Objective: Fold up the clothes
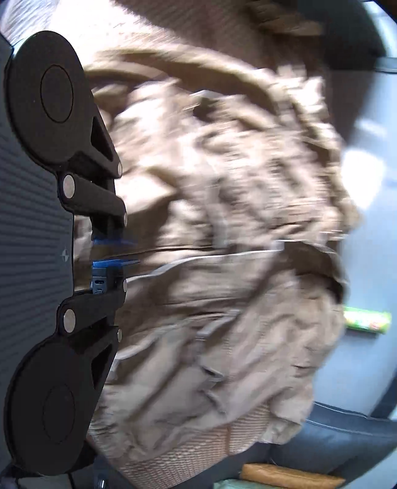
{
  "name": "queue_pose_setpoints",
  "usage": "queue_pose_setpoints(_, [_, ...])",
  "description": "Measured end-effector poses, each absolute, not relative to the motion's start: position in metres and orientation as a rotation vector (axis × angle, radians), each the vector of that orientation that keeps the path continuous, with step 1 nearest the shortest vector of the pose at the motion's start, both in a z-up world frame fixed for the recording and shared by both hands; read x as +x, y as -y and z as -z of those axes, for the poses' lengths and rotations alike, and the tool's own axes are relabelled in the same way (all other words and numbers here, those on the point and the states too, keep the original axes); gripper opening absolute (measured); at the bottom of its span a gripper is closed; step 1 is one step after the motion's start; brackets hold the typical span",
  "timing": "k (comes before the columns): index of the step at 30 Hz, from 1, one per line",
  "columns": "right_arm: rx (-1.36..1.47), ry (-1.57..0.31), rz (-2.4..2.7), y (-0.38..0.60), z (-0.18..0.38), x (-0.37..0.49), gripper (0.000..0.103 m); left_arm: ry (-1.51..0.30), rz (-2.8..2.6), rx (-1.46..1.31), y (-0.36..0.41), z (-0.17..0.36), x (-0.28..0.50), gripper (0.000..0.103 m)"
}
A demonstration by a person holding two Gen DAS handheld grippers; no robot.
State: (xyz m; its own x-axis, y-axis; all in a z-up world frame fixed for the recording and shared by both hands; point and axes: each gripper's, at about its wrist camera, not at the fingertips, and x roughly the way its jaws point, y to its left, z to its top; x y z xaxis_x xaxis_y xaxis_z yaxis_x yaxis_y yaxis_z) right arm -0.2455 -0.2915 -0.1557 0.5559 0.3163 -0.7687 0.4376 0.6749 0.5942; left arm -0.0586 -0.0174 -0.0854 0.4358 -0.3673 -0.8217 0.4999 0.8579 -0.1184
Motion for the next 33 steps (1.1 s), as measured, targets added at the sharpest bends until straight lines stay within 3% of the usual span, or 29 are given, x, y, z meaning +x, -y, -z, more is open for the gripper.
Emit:
queue_pose_setpoints(4, [0.736, -0.916, 0.004, 0.299, 0.1, -0.226, 0.022, -0.845, 0.523, 0.173, 0.031, 0.05, -0.039, 0.048])
queue_pose_setpoints(11, [0.43, -0.719, -0.031, 0.323, 0.002, -0.124, 0.039, -0.63, 0.499, 0.395, 0.111, 0.02, 0.028, 0.058])
queue_pose_setpoints(13, [0.407, -0.721, 0.01, 0.342, 0.006, -0.092, 0.055, -0.591, 0.495, 0.488, 0.139, 0.027, 0.047, 0.06])
queue_pose_setpoints(23, [0.348, -0.783, 0.246, 0.448, 0.056, 0.062, 0.059, -0.605, 0.552, 0.6, 0.238, 0.104, 0.16, 0.066])
queue_pose_setpoints(33, [0.511, -0.859, 0.44, 0.519, 0.117, 0.046, 0.066, -0.622, 0.493, 0.624, 0.291, 0.152, 0.217, 0.072])
